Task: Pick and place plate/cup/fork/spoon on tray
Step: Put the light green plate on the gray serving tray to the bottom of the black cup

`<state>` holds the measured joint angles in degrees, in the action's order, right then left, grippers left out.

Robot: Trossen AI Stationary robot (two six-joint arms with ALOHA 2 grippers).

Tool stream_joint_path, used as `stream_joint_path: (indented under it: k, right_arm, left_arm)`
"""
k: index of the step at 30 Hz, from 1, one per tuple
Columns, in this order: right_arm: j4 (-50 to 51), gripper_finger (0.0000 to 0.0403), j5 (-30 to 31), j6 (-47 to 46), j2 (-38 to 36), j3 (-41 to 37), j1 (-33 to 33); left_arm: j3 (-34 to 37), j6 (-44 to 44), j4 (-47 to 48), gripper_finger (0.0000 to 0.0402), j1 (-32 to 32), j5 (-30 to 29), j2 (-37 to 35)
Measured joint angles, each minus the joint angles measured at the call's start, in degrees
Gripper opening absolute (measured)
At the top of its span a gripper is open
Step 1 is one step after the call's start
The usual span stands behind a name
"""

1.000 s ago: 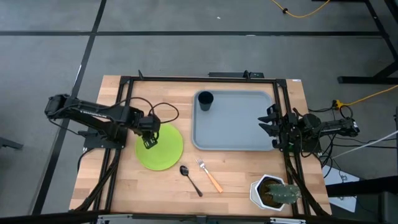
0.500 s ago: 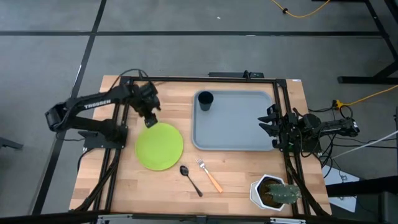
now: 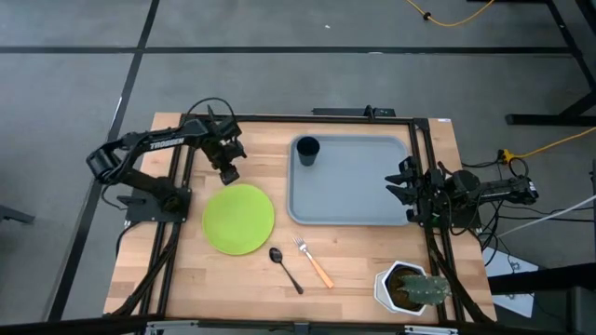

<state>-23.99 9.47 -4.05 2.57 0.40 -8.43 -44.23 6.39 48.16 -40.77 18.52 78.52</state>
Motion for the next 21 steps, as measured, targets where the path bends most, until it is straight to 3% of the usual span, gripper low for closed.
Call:
stream_joint_path:
  k: [21]
  right_arm:
    - [2.3,0.0120,0.0,-0.3,0.0,0.0,0.0]
  left_arm:
    - [0.0,4.2,-2.4,0.0141,5.6,0.3,9.2]
